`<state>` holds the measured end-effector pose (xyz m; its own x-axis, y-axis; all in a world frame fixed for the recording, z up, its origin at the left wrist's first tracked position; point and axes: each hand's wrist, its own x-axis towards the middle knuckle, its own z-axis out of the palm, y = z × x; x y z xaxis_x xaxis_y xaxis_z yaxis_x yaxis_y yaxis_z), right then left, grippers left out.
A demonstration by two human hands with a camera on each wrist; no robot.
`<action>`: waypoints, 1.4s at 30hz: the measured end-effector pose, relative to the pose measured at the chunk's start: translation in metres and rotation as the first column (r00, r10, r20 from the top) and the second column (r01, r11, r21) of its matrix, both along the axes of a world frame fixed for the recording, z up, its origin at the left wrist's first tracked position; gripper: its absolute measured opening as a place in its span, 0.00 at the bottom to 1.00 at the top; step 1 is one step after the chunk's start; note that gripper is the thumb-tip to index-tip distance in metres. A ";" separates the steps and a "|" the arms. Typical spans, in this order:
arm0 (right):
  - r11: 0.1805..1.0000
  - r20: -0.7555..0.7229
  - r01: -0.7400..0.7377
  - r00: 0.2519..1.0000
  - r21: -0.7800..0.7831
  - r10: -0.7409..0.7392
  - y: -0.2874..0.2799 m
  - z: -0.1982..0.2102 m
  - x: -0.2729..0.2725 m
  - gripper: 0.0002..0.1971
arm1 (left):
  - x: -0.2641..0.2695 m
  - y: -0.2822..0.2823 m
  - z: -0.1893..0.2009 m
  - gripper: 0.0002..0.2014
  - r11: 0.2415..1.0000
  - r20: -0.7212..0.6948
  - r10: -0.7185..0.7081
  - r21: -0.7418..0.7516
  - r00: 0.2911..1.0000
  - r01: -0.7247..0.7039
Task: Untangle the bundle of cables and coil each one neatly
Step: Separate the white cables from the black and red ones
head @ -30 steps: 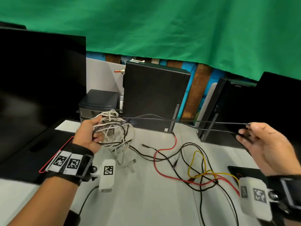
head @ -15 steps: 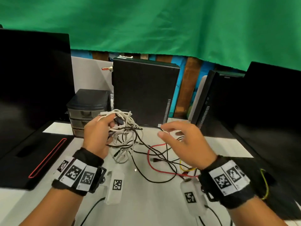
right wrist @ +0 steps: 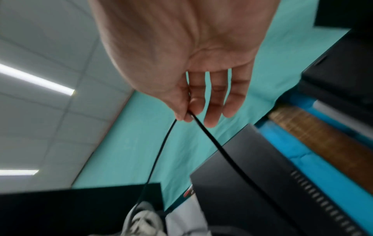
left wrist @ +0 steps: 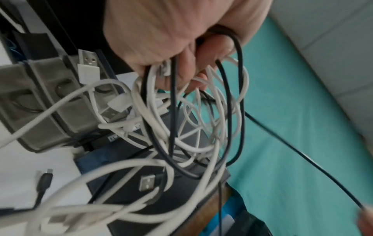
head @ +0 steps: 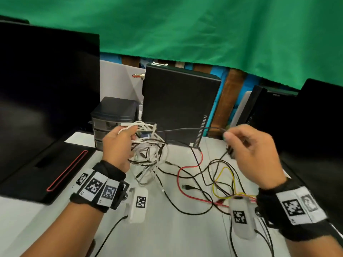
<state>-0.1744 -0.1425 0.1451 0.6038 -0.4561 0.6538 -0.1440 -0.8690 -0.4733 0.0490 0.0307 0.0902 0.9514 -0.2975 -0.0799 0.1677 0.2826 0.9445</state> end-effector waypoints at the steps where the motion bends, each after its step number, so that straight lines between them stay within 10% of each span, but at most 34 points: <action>1: 0.998 0.062 0.060 0.996 0.014 -0.061 -0.015 0.003 -0.013 0.06 | 0.008 0.005 0.000 0.11 0.999 -0.031 0.041 -0.001 0.999 -0.041; 5: 0.937 0.271 0.310 0.899 0.162 -0.344 -0.065 0.009 -0.054 0.08 | 0.035 0.025 -0.003 0.13 0.994 -0.124 0.052 -0.088 0.991 -0.063; 11: 0.840 -0.277 0.525 0.834 0.135 -0.477 -0.071 -0.022 -0.043 0.20 | 0.029 0.022 0.007 0.13 0.944 -0.015 -0.235 -0.241 0.972 0.224; 15: 0.955 -0.138 0.295 0.945 -0.030 -0.297 -0.022 -0.020 0.006 0.18 | 0.005 0.006 0.011 0.09 0.936 0.078 -0.291 -0.183 0.954 0.300; 19: 0.963 -0.425 -0.064 0.888 0.260 0.174 0.023 -0.006 0.058 0.18 | -0.013 -0.007 0.009 0.11 0.933 0.138 -0.303 -0.156 0.943 0.323; 25: 0.972 -0.319 -0.145 0.927 0.184 0.199 -0.002 0.021 0.044 0.15 | 0.002 0.002 0.008 0.06 0.975 0.142 -0.208 -0.047 0.968 0.217; 29: 0.943 0.039 0.146 0.985 0.299 -0.165 -0.072 0.047 -0.023 0.17 | 0.048 0.032 0.009 0.14 0.987 0.052 -0.107 -0.118 0.993 0.113; 34: 0.626 -0.108 0.755 0.651 0.196 -0.752 -0.146 0.044 -0.095 0.18 | 0.072 0.061 0.013 0.16 0.977 0.007 -0.093 -0.190 0.996 0.092; 38: 0.805 -0.254 0.592 0.785 0.039 -0.565 -0.083 0.026 -0.043 0.16 | 0.047 0.044 0.022 0.14 0.965 0.150 -0.169 -0.177 0.974 0.195; 42: 0.957 -0.211 0.103 0.976 0.273 -0.045 -0.003 0.008 0.022 0.26 | 0.011 0.018 0.027 0.16 0.954 0.234 -0.251 -0.102 0.939 0.281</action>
<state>-0.1522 -0.1456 0.1530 0.6667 -0.6518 0.3616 -0.3201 -0.6884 -0.6508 0.0595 0.0488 0.1171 0.8257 -0.5360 0.1760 0.0501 0.3805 0.9234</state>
